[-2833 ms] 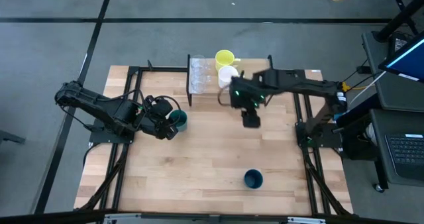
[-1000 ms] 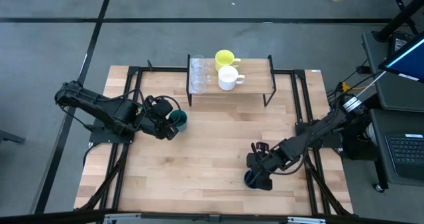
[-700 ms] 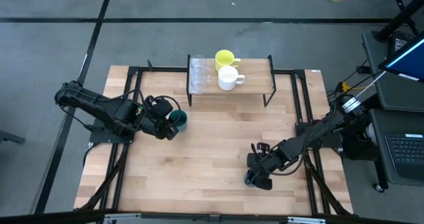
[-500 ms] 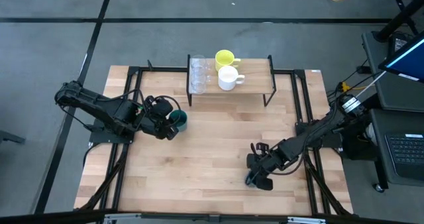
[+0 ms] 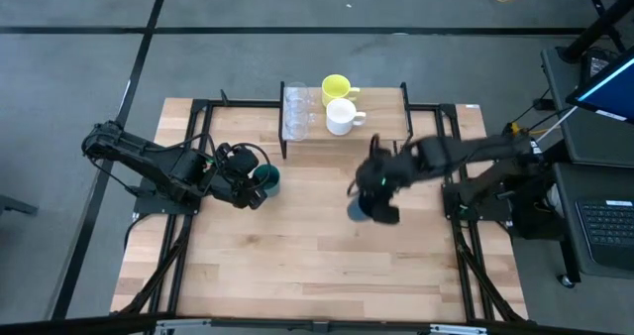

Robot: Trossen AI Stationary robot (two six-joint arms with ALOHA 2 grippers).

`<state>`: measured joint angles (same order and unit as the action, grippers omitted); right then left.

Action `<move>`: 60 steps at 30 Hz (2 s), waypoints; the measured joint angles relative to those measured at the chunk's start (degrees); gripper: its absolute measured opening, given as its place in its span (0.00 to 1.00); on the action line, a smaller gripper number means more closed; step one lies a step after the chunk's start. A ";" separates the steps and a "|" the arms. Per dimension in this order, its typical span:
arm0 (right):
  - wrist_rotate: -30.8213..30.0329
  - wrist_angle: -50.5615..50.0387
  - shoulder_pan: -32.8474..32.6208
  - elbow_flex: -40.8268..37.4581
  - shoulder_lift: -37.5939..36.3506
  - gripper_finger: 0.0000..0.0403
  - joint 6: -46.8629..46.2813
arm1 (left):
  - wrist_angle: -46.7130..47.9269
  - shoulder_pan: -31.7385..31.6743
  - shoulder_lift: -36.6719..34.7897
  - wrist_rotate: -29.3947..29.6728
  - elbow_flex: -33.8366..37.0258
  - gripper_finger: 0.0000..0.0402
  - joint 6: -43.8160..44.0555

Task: Stack small to large cups/mugs on shelf
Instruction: Put the dark blue cup on the shelf beside the yellow mug

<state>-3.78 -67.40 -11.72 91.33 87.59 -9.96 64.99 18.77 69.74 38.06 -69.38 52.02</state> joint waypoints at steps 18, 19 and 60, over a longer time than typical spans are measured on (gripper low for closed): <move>-10.83 -12.18 18.85 24.29 -0.04 0.02 20.24 | 0.13 0.00 0.00 -1.70 -0.02 0.39 -0.12; -12.28 -12.10 20.22 24.85 -0.04 0.02 21.56 | 0.13 0.02 0.02 -2.25 0.00 0.39 -0.12; -8.39 7.33 68.27 27.23 19.83 0.03 43.26 | 0.04 0.00 0.02 -2.81 -0.01 0.39 0.06</move>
<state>-12.18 -60.07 56.55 118.56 107.42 33.31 65.04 18.77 69.75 35.26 -69.39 52.07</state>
